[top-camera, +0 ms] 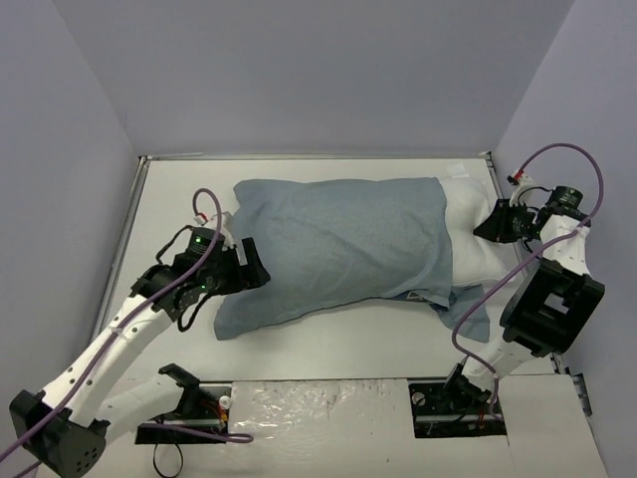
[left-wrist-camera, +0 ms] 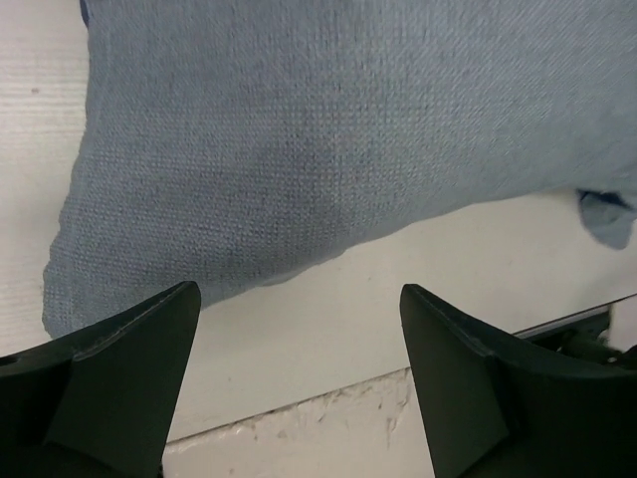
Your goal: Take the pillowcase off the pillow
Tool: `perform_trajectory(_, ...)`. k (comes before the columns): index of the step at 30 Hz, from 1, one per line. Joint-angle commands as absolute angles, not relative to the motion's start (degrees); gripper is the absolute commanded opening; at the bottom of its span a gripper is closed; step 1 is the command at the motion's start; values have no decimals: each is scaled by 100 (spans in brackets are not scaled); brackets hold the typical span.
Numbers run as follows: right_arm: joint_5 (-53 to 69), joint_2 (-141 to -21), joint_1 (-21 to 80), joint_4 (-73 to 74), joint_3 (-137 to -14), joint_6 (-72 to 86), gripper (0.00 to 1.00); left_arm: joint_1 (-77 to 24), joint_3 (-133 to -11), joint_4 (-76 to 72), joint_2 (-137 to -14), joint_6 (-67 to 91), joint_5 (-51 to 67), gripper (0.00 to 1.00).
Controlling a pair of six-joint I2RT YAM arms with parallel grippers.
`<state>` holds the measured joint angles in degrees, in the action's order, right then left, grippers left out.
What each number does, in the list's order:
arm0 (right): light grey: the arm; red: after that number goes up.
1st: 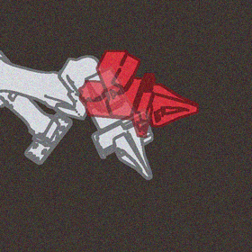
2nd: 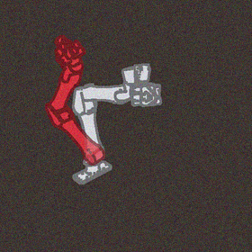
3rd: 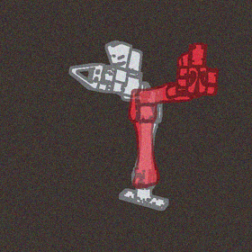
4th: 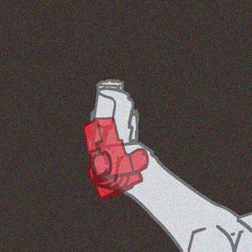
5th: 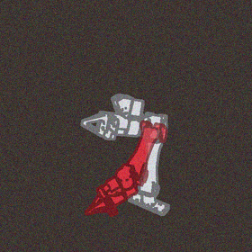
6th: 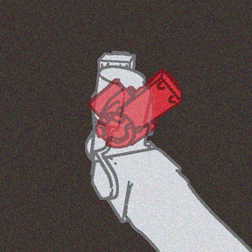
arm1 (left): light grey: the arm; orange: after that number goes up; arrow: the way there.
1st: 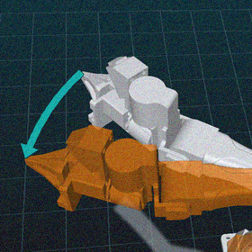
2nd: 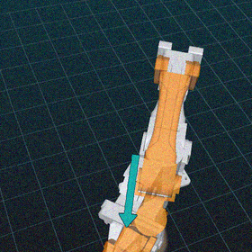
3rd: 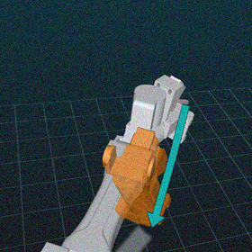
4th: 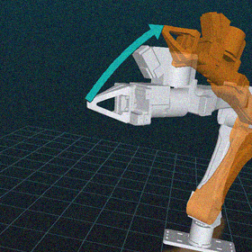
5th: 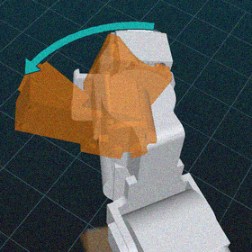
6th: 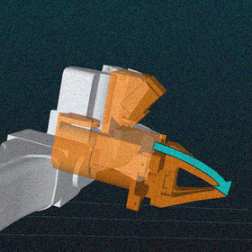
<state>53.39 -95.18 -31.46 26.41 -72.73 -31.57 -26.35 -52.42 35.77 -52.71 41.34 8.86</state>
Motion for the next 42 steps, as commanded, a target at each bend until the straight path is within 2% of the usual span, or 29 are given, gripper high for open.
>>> perform_trajectory(1, 5792, -9615, -3164, 2883, -7515, -3314, 13, -3207, -5738, 4261, -5800, 4070, 107, 80)
perform_trajectory(4, 5845, -9642, -3138, 2900, -7497, -3313, 13, -3515, -5968, 4553, -6187, 4008, -447, 80)
perform_trajectory(11, 5783, -9642, -3067, 2988, -7462, -3410, 13, -3604, -5485, 3808, -6688, 3780, -738, 79)
perform_trajectory(18, 5748, -9641, -3059, 3032, -7392, -3480, 14, -3604, -5001, 2541, -6978, 3481, -282, 59)
perform_trajectory(19, 5739, -9642, -3059, 3050, -7383, -3489, 14, -3604, -4940, 2444, -6987, 3454, -177, 50)
perform_trajectory(21, 5757, -9668, -3059, 3067, -7374, -3515, 14, -3604, -4843, 2198, -6970, 3367, -9, 40)
perform_trajectory(24, 5792, -9703, -3059, 3067, -7339, -3507, 14, -3569, -4711, 2039, -6952, 3244, -9, 7)
perform_trajectory(25, 5801, -9703, -3059, 3067, -7339, -3498, 14, -3568, -4737, 2083, -6943, 3234, -17, 3)
perform_trajectory(32, 5801, -9659, -3059, 3067, -7365, -3524, 13, -3542, -4983, 2601, -6295, 3147, -290, 2)
perform_trajectory(35, 5854, -9659, -2997, 3155, -7321, -3603, 6, -3341, -5027, 2742, -5951, 3094, -492, 2)
perform_trajectory(36, 5871, -9650, -2980, 3155, -7295, -3604, 0, -3244, -5045, 2777, -5889, 3094, -466, 2)
perform_trajectory(42, 5923, -9457, -2918, 3155, -7391, -3577, 0, -1935, -5203, 2962, -5459, 2997, -1, 2)
